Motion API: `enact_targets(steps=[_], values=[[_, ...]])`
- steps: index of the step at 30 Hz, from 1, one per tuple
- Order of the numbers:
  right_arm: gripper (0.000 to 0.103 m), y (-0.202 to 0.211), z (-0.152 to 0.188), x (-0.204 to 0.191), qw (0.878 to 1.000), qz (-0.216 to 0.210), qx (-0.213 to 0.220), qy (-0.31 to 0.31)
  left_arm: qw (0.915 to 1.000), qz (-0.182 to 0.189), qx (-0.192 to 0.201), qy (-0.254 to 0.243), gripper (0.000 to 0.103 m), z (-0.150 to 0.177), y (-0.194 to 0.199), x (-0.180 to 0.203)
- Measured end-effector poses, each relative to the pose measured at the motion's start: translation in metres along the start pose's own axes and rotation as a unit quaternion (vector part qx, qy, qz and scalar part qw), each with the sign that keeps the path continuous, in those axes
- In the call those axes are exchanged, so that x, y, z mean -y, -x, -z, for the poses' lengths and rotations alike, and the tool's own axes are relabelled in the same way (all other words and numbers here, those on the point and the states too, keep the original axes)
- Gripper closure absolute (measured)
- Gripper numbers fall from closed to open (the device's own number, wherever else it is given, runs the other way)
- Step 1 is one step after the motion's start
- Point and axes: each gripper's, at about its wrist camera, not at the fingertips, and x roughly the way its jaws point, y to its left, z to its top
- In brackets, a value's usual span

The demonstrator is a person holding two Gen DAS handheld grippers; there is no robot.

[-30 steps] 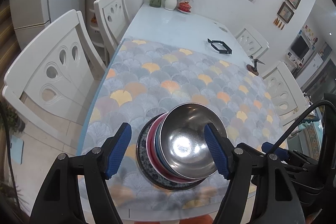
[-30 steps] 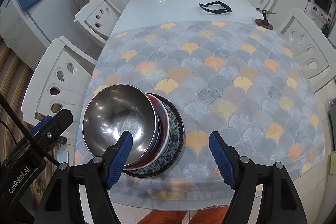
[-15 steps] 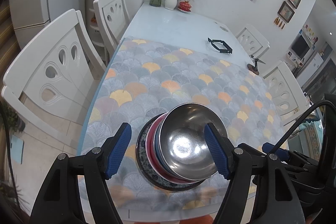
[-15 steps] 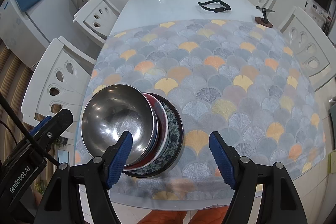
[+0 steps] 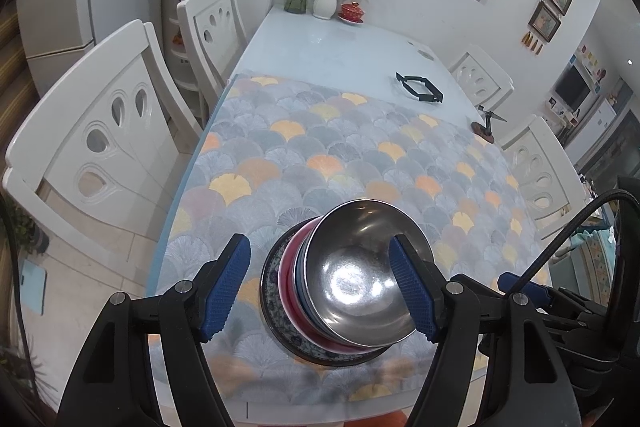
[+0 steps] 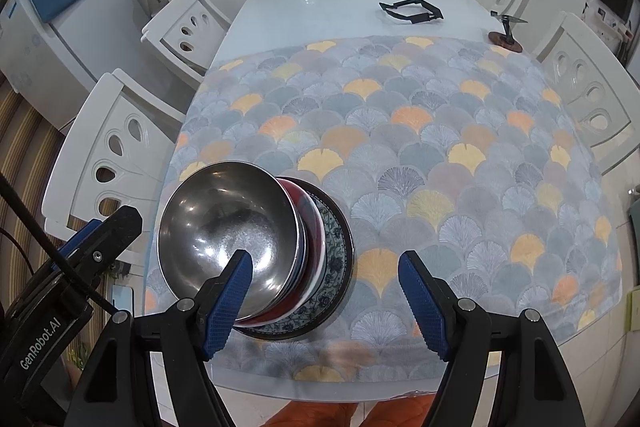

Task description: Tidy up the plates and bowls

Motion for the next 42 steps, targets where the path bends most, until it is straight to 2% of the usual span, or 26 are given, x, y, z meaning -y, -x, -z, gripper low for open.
enact_targets(steps=[42], values=[[0.03, -0.0013, -0.0013, 0.0037, 1.0, 0.004, 0.0, -0.004, 0.9998, 0.003, 0.002, -0.021, 0.033, -0.0014, -0.0022, 0.0083]])
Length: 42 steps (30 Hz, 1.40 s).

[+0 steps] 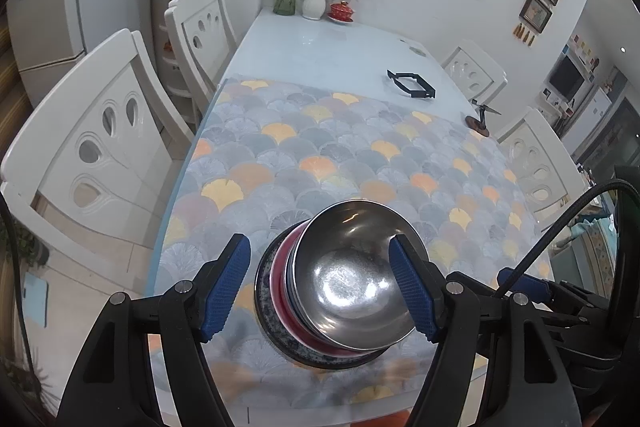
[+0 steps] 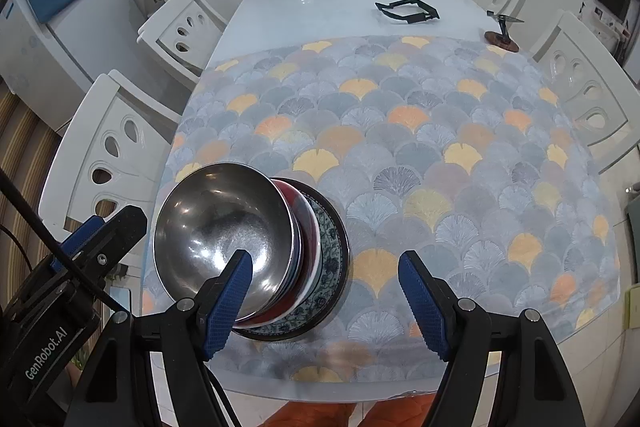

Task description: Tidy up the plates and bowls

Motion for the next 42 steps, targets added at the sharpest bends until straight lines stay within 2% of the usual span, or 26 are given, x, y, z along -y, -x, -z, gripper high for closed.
enact_targets(steps=[9, 19, 35, 42], values=[[0.03, 0.001, -0.001, -0.001, 1.0, 0.001, 0.002, 0.002, 1.0, -0.003, 0.002, 0.004, 0.033, -0.002, 0.001, -0.003], [0.03, 0.001, -0.001, -0.002, 1.0, 0.001, 0.001, 0.002, 0.9994, -0.027, 0.016, -0.016, 0.033, -0.005, 0.005, -0.002], [0.03, 0.0, -0.001, -0.002, 1.0, 0.001, -0.001, 0.002, 0.997, -0.065, 0.042, 0.002, 0.033, -0.012, 0.014, -0.013], [0.03, 0.0, -0.001, -0.002, 1.0, 0.001, -0.001, 0.001, 0.9949, -0.083, 0.057, -0.002, 0.026, -0.013, 0.017, -0.011]])
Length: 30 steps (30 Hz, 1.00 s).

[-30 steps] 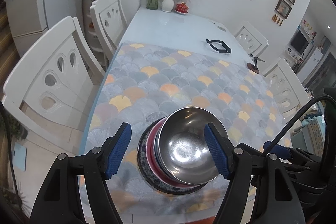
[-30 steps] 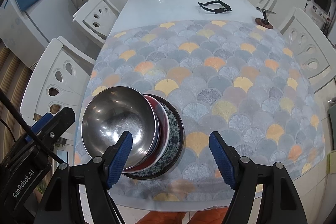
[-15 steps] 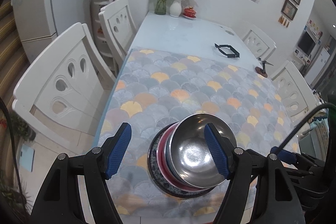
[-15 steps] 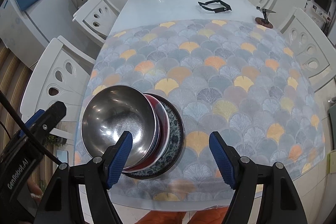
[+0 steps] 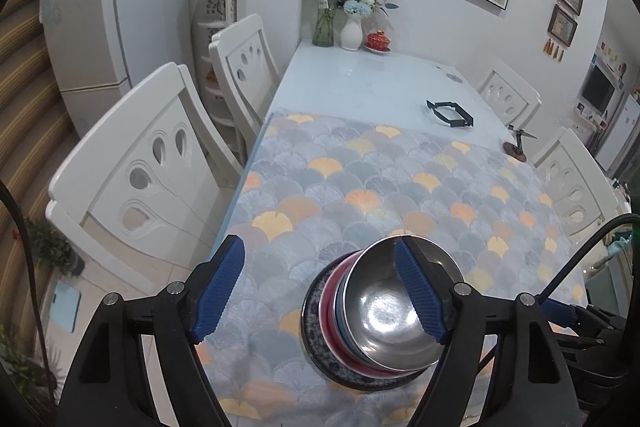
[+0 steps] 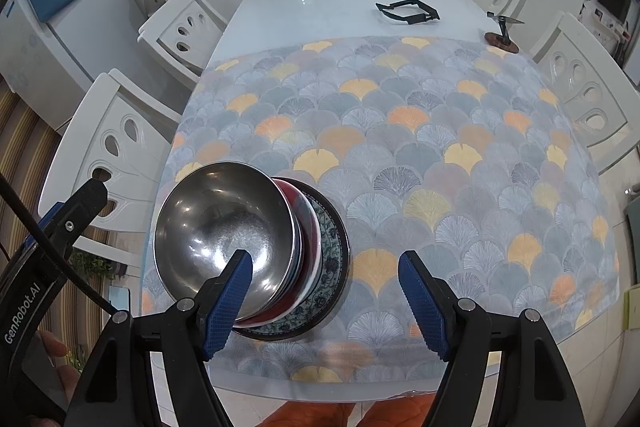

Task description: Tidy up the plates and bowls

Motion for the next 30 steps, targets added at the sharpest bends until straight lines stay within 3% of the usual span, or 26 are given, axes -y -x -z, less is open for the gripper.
enact_targets(steps=[9, 24, 30], values=[[0.03, 0.001, 0.0, 0.003, 1.0, -0.001, -0.001, -0.002, 0.9993, -0.008, 0.006, -0.037, 0.024, 0.002, 0.0, 0.011], [0.03, 0.001, 0.0, 0.003, 1.0, 0.0, -0.001, -0.002, 0.9985, -0.033, -0.006, -0.043, 0.024, -0.002, -0.003, 0.009], [0.03, 0.001, 0.001, 0.006, 1.0, 0.0, -0.002, -0.004, 0.998, -0.038, -0.005, -0.05, 0.017, -0.001, -0.002, 0.012]])
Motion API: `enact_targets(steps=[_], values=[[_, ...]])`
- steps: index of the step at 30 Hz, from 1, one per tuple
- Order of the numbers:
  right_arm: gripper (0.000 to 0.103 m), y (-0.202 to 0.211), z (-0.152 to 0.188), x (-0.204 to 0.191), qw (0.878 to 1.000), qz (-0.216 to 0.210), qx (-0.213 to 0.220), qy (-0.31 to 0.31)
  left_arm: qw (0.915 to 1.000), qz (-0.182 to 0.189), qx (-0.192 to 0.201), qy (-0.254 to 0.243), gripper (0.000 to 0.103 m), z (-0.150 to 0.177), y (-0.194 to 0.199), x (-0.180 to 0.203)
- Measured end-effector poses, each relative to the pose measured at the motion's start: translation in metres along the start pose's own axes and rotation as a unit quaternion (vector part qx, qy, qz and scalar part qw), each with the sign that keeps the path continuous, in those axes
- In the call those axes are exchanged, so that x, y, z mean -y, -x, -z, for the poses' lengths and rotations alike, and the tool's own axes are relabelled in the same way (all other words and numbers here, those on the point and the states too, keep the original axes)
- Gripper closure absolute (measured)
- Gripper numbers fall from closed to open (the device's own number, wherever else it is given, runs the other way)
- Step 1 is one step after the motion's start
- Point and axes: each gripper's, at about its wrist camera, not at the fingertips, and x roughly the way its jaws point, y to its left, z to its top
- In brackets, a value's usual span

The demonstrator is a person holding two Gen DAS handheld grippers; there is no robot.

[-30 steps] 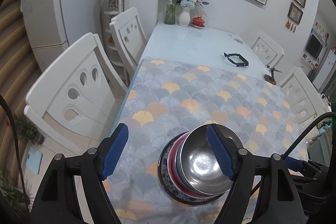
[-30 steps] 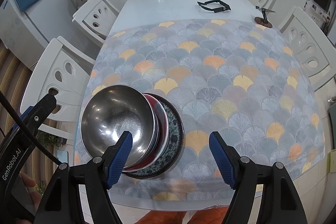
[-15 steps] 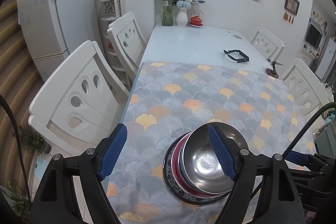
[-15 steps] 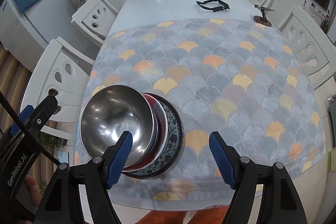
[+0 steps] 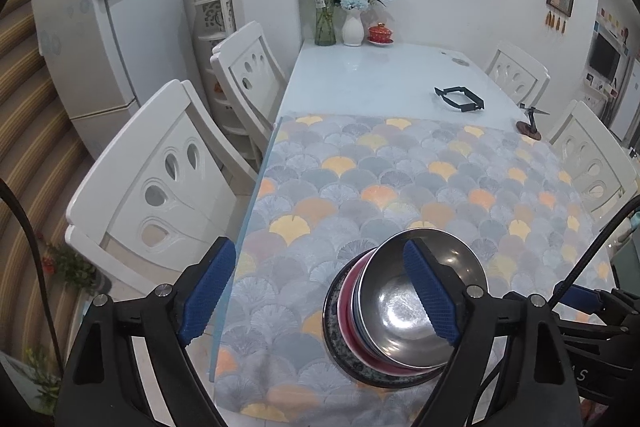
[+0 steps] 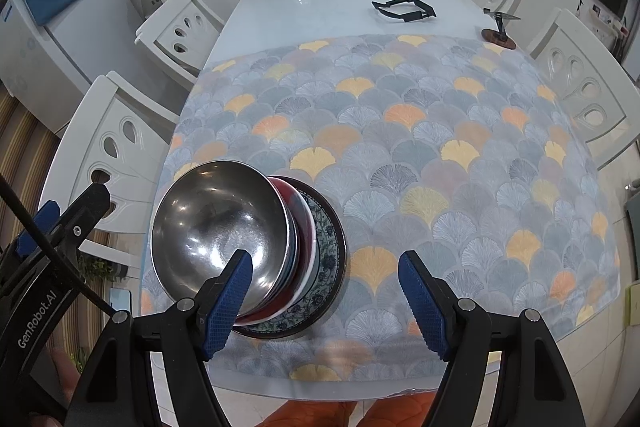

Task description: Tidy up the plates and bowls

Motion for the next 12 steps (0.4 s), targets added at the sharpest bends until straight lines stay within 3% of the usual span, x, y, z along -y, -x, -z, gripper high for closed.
enact_targets(steps=[4, 7, 12], values=[[0.03, 0.0, 0.0003, 0.0021, 1.0, 0.0, 0.0, -0.001, 1.0, -0.003, -0.007, 0.002, 0.016, 0.0001, -0.001, 0.0003], [0.03, -0.0002, 0.0006, 0.0025, 1.0, -0.001, 0.001, -0.001, 0.9996, -0.029, 0.004, -0.001, 0.004, -0.0001, 0.0014, 0.0023], [0.03, -0.0006, 0.0012, 0.0056, 1.0, -0.003, -0.001, -0.003, 0.9991, -0.033, 0.023, -0.01, 0.004, -0.0021, 0.0078, 0.0078]])
